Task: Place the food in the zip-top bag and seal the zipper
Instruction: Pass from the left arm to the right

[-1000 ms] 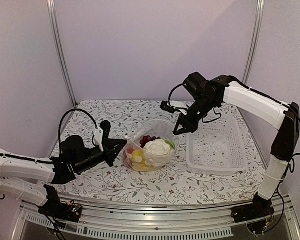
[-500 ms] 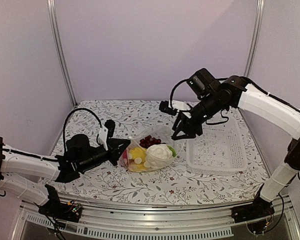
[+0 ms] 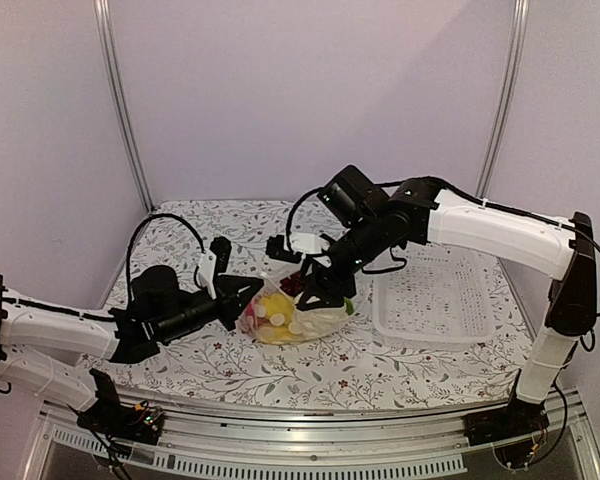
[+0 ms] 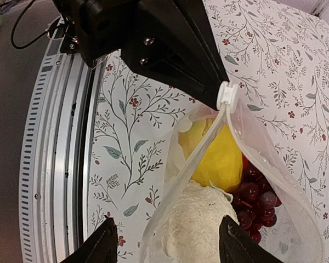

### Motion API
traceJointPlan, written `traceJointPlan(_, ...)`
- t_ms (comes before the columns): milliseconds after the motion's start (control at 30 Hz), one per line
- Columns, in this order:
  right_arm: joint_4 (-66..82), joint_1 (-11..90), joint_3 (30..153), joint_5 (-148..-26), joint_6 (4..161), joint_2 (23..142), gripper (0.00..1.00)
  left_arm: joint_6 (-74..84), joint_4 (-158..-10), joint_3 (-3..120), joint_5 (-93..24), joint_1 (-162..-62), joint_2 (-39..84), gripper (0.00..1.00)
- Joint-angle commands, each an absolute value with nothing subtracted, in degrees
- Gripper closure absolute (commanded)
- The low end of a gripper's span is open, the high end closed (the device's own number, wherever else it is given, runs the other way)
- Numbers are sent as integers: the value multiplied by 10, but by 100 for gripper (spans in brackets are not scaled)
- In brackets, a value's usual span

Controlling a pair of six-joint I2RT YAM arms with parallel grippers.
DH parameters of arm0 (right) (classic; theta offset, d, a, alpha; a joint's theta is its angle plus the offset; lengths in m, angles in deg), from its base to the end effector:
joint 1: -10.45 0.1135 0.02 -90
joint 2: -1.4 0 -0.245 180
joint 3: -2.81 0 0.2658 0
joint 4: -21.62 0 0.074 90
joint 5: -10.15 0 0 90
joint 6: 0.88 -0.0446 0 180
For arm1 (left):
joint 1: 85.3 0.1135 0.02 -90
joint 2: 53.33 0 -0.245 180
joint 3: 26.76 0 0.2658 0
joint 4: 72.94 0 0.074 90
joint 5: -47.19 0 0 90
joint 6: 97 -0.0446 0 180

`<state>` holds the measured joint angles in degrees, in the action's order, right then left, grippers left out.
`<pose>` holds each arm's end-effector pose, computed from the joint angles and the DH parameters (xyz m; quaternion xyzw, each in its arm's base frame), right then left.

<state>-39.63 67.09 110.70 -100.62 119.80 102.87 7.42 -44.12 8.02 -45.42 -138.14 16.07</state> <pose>0.2065 0.3424 0.2887 -0.6867 0.6407 0.2342 0.2510 0.1650 -0.2143 0.1798 0.2297 0.7055 -0.3571 0.5674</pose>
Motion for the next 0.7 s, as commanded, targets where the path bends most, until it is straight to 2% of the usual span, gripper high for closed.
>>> traceJointPlan(0, -372, 678, 1149, -1003, 1168, 1073, 37, 75, -455, 103, -440, -1392, 133, 100)
traceJointPlan(200, -347, 685, 1147, -959, 1154, 1093, 39, 75, -469, 106, -436, -1397, 116, 100)
traceJointPlan(333, -346, 685, 1153, -979, 1151, 1097, 50, 78, -470, 103, -436, -1400, 112, 100)
traceJointPlan(400, -348, 685, 1156, -993, 1147, 1098, 62, 78, -471, 102, -436, -1402, 112, 100)
traceJointPlan(500, -355, 685, 1159, -1003, 1146, 1102, 91, 80, -473, 100, -438, -1403, 110, 100)
traceJointPlan(533, -357, 685, 1161, -1002, 1148, 1104, 98, 79, -475, 100, -440, -1403, 107, 95)
traceJointPlan(567, -361, 685, 1162, -998, 1152, 1104, 100, 79, -478, 99, -442, -1404, 105, 90)
traceJointPlan(667, -373, 685, 1166, -996, 1165, 1093, 100, 70, -494, 97, -450, -1404, 96, 74)
